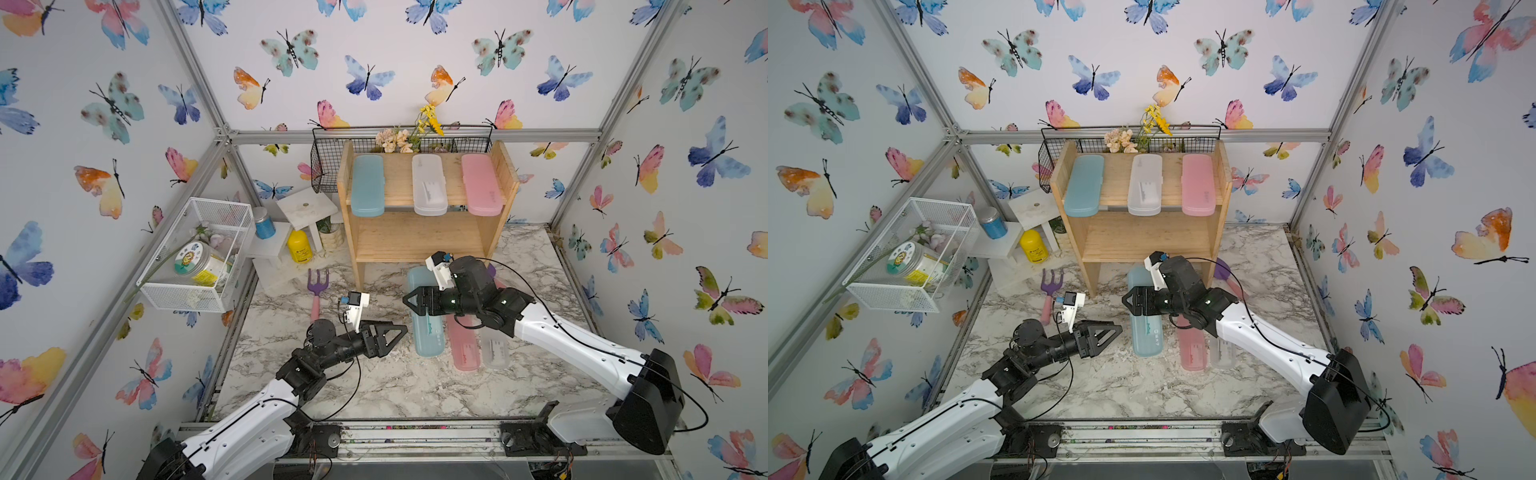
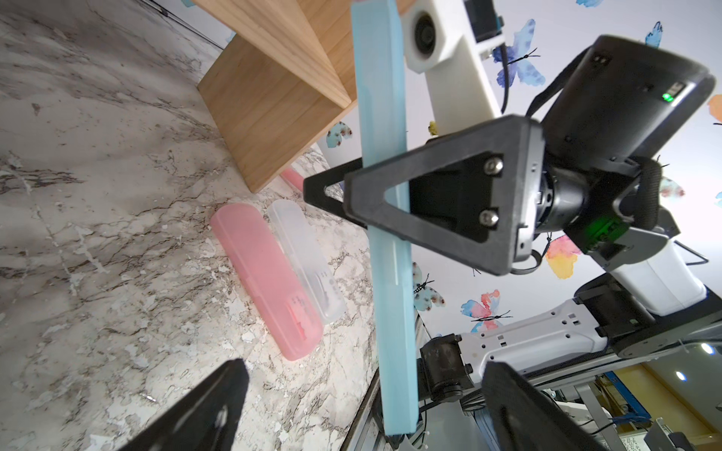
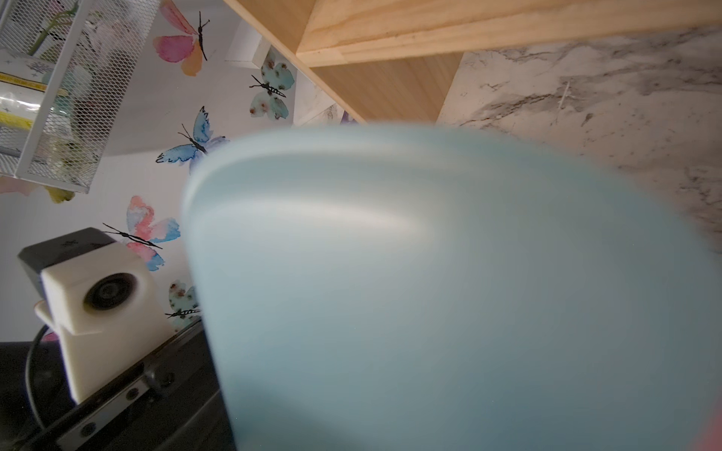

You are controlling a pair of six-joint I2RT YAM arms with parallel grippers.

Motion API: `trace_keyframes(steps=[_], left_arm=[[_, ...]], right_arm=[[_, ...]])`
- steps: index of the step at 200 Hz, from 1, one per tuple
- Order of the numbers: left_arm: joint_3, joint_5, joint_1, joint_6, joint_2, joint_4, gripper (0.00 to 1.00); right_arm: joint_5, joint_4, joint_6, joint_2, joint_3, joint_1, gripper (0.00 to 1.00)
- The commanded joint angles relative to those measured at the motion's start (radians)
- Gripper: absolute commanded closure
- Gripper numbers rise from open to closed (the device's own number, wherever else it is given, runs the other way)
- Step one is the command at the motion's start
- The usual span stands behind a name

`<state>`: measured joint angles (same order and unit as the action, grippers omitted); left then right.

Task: Remove the pencil cases from the shelf
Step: Pick up the pencil case from the center of the board.

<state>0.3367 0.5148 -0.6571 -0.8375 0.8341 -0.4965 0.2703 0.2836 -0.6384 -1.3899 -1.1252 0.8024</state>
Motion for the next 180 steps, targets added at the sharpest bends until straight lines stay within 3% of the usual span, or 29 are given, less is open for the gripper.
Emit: trace_keyframes(steps=[1,108,180], left_arm=[[0.02,0.036,-0.012,0.001,0.043,-0.041,0.01],[0.067,-0.018,-0.066,0.015,0.155,-0.06,0.0],[0.058,-0.056,-0.07,0.003,0.192,-0.053,0.19]], right_arm=[[-0.026,0.016,0.011,-0.012,-0.039,0.014,0.6],[-0.054,0.01,-0.016,-0.044,-0.038,0.063,0.58],[-0.06,0.009,-0.023,-0.046,-0.032,0.068,0.57]])
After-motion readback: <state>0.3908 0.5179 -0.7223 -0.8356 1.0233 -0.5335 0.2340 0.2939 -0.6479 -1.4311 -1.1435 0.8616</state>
